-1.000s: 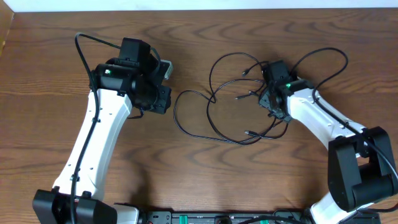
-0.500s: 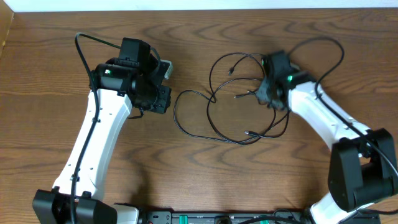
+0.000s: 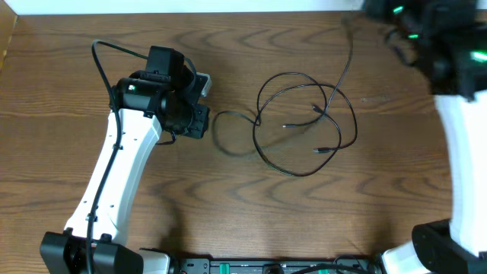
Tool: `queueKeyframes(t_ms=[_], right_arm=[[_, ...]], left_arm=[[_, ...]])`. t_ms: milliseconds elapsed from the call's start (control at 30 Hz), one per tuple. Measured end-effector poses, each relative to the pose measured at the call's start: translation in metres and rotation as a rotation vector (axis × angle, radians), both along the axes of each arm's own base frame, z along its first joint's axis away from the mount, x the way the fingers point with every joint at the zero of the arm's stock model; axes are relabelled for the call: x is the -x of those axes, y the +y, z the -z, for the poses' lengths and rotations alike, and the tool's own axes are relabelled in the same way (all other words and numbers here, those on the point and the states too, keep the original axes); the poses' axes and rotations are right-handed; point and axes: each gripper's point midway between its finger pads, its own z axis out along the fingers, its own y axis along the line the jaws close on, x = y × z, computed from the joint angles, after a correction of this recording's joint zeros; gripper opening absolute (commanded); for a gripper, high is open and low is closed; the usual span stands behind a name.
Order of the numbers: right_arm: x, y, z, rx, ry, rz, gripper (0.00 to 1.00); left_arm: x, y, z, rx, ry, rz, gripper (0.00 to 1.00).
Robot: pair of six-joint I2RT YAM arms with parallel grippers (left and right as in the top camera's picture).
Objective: Untangle cables
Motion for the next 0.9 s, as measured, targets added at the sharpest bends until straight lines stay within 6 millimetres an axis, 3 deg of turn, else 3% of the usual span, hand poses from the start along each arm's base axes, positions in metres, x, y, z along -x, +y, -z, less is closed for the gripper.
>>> queueKeyframes(t_ms=[67, 200, 267, 433, 600, 900], right_arm=[[0.01, -0.008, -0.033, -0.013, -0.082, 0.01, 0.01], [0.02, -0.022, -0.065, -0.027, -0.166, 0.035, 0.01], [0.022, -0.032, -0.069, -0.028, -0.174, 0.059, 0.01], [0.024, -0.043, -0.054, -0.026, -0.109, 0.072, 0.01], [0.021, -0.016, -0.045, -0.067, -0.078, -0.06, 0.01], [0.028, 0.03, -0.055, -0.125, -0.107, -0.289, 0.01]], left_arm=[[-0.001, 0.0, 0.0, 0.001, -0.003, 0.0, 0.31], [-0.001, 0.0, 0.0, 0.001, -0.005, 0.0, 0.31], [-0.001, 0.0, 0.0, 0.001, -0.005, 0.0, 0.31], [-0.003, -0.001, -0.001, 0.003, -0.013, 0.0, 0.31], [-0.004, -0.001, -0.001, 0.004, -0.019, 0.0, 0.31], [-0.005, -0.001, -0.001, 0.004, -0.021, 0.0, 0.31]])
